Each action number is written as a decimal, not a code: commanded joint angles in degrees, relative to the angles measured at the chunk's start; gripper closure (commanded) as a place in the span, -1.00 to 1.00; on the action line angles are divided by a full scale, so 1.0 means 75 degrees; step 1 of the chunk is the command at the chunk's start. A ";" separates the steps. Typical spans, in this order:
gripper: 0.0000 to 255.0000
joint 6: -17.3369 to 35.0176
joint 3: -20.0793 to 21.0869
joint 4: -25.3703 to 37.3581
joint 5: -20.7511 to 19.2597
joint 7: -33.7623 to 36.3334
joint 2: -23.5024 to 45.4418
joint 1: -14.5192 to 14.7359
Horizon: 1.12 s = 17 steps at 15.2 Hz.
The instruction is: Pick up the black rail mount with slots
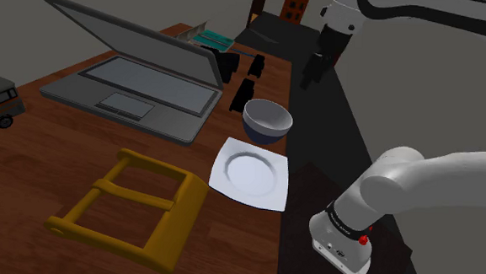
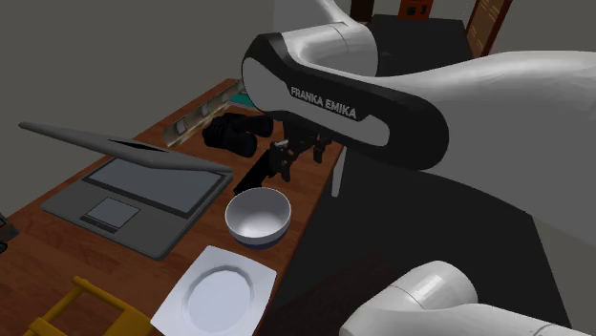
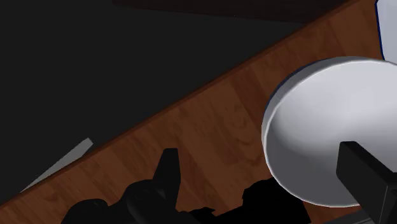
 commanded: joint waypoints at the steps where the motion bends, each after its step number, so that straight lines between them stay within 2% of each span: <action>1: -1.00 0.0000 0.0000 0.0000 0.0000 0.0000 0.0000 0.0000; 9: -1.00 0.1322 0.1065 0.0730 0.0427 0.3208 0.2252 -0.0646; 17: -1.00 0.2170 0.1568 0.2150 0.0188 0.6289 0.4743 -0.1195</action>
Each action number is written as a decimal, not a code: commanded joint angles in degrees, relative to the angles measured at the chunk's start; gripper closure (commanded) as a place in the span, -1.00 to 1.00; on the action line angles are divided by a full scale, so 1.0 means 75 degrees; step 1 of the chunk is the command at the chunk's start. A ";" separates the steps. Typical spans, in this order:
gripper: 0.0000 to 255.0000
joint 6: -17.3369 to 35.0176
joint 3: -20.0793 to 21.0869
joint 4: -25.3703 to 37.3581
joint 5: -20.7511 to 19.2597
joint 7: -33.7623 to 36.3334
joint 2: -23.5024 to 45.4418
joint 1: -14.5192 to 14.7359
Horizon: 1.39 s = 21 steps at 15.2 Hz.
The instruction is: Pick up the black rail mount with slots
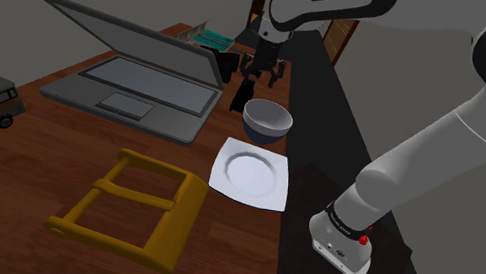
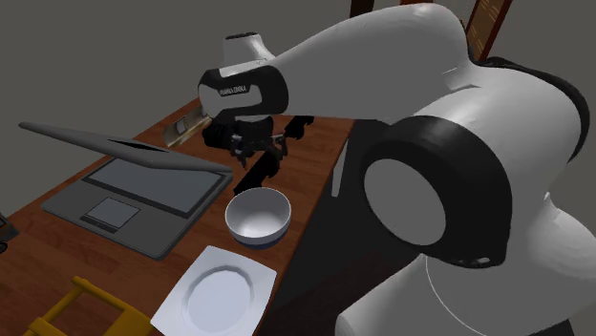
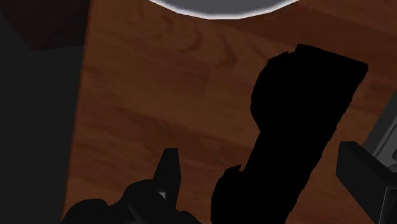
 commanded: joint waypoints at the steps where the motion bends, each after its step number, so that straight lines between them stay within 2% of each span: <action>1: -1.00 0.0205 0.0074 0.0373 -0.0103 0.0836 0.0637 -0.0087; 5: -1.00 0.0390 0.0013 0.1190 -0.0305 0.2134 0.1745 -0.0199; 14: -1.00 0.1125 -0.0002 0.0727 -0.0382 0.2192 0.2025 -0.0177; 15: 1.00 0.1123 0.0002 0.0736 -0.0384 0.2200 0.2032 -0.0173; 21: 1.00 0.1128 0.0005 0.0727 -0.0383 0.2206 0.2028 -0.0170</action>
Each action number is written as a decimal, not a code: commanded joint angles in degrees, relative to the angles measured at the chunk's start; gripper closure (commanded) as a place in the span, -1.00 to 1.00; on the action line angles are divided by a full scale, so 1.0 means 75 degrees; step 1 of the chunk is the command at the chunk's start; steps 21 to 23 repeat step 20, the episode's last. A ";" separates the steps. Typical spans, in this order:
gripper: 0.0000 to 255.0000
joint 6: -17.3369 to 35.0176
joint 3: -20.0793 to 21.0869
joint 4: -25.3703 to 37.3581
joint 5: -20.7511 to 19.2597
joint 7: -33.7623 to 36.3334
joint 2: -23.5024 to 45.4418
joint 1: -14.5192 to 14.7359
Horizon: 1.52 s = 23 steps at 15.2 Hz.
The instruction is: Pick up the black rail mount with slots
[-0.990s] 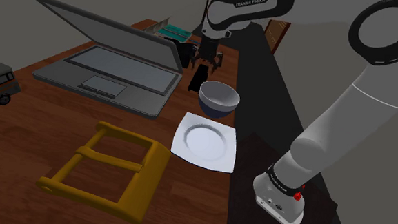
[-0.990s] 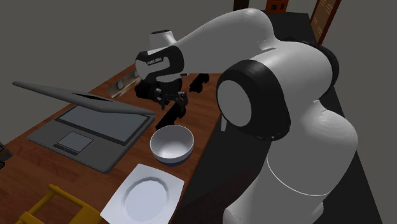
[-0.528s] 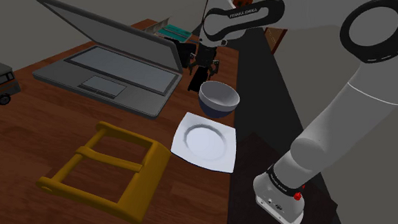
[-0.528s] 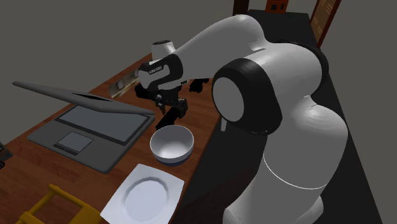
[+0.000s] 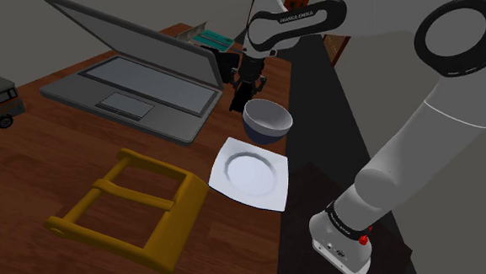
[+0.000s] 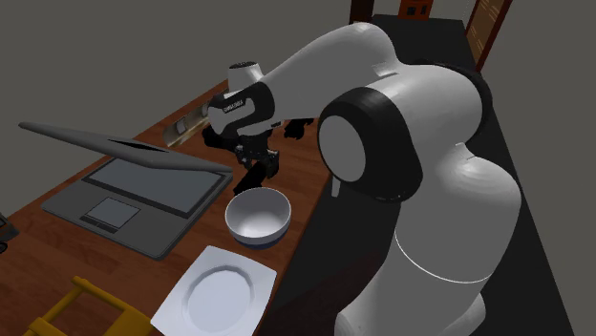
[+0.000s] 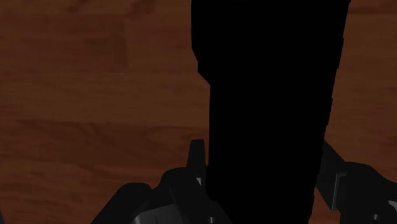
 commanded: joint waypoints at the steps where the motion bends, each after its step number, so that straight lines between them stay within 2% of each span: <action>1: 1.00 0.0005 0.0000 -0.0012 0.0000 0.0000 0.0009 0.0000; 3: 1.00 -0.0002 -0.0007 -0.0004 0.0000 -0.0015 0.0010 -0.0008; 18: 1.00 -0.1468 -0.0004 0.1006 0.0127 -0.0112 -0.0458 -0.0026; 23: 1.00 -0.1483 -0.0004 0.1018 0.0128 -0.0112 -0.0461 -0.0026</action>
